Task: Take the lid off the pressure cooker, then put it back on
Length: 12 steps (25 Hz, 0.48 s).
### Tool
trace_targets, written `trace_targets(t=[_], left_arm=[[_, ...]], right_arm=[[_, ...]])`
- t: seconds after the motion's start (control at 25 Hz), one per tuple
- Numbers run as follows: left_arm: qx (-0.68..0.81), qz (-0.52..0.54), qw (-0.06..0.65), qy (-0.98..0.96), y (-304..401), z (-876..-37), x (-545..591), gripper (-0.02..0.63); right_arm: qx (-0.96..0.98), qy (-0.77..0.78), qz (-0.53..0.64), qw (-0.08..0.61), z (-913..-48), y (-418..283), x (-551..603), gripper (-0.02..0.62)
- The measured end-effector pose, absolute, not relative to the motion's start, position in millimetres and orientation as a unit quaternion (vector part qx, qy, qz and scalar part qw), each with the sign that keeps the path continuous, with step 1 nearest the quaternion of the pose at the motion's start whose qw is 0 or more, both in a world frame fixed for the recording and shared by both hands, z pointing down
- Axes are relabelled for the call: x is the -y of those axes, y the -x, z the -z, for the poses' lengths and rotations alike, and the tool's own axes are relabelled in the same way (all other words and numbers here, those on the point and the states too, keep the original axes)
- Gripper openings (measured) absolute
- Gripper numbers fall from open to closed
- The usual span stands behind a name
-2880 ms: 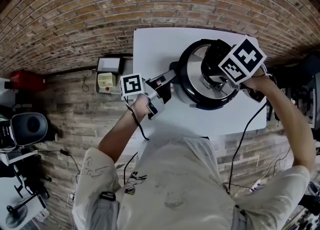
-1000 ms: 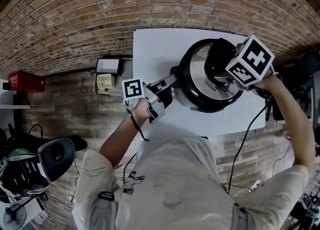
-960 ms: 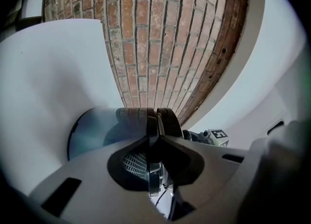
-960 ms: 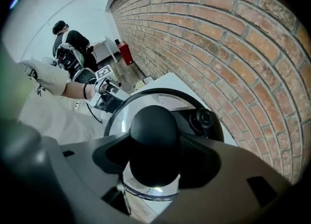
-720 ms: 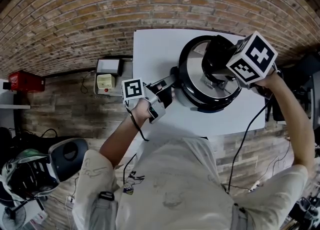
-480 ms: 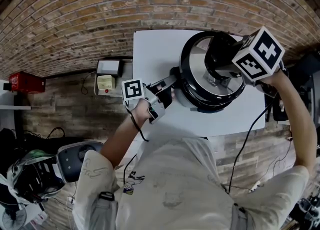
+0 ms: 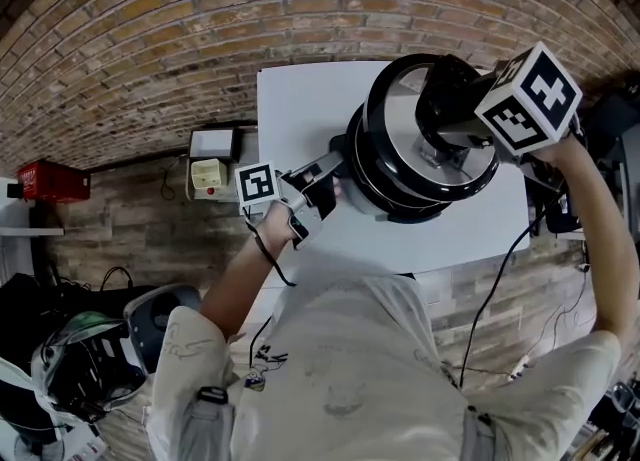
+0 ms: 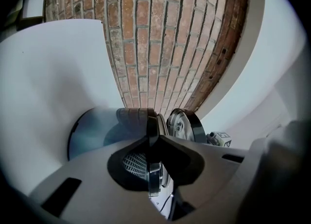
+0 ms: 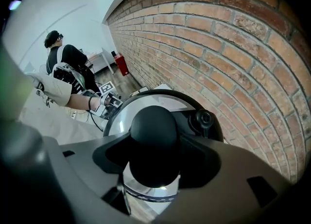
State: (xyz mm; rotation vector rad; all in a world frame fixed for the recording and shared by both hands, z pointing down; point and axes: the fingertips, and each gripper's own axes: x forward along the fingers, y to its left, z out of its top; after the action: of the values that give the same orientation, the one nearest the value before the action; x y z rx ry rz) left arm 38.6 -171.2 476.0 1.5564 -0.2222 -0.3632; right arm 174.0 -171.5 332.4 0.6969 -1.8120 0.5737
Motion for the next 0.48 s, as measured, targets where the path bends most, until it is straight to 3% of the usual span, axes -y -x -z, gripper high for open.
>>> trace_targets(t=[0.48], left_arm=[[0.101, 0.161, 0.696, -0.693, -37, -476, 171, 0.064]], right_arm=[[0.745, -0.327, -0.290, 0.504, -330, -227, 142, 0.291]])
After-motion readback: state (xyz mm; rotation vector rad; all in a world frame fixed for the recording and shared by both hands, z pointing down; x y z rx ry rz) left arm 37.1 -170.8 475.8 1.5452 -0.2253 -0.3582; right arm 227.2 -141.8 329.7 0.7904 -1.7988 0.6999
